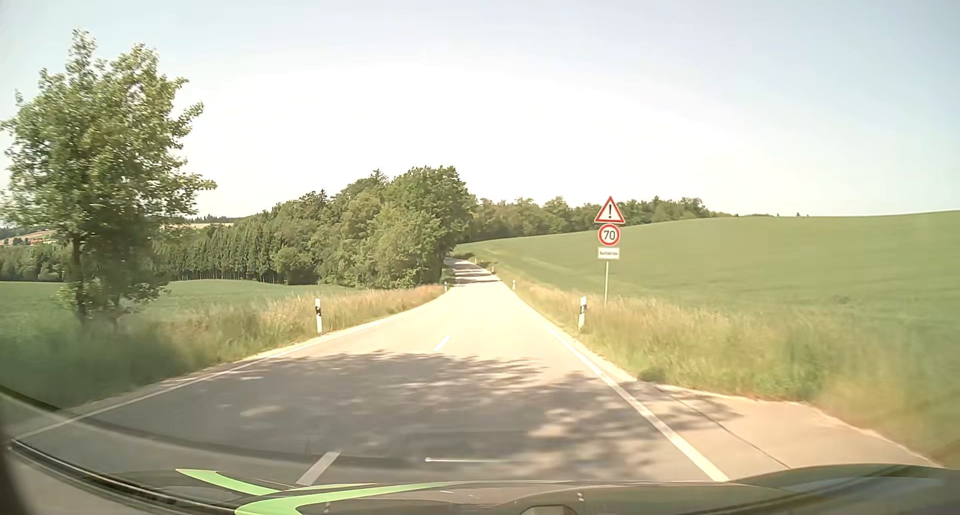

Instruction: Follow the waypoints while adhering to traffic rules and regulations

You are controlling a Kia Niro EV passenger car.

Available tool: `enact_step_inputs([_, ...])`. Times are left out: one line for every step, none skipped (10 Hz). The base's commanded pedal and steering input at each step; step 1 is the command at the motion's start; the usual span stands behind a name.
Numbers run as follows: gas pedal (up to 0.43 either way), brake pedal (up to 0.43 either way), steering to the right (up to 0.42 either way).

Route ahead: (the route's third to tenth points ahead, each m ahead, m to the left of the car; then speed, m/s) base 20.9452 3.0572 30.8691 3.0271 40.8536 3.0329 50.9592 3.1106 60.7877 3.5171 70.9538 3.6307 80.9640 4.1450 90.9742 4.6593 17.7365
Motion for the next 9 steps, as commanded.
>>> enact_step_inputs([0.0,0.0,0.0])
enact_step_inputs([0.0,0.0,0.0])
enact_step_inputs([0.0,0.0,0.0])
enact_step_inputs([0.0,0.0,0.0])
enact_step_inputs([0.0,0.0,0.0])
enact_step_inputs([0.0,0.0,0.0])
enact_step_inputs([0.0,0.0,0.0])
enact_step_inputs([0.0,0.0,0.0])
enact_step_inputs([0.0,0.0,0.0])
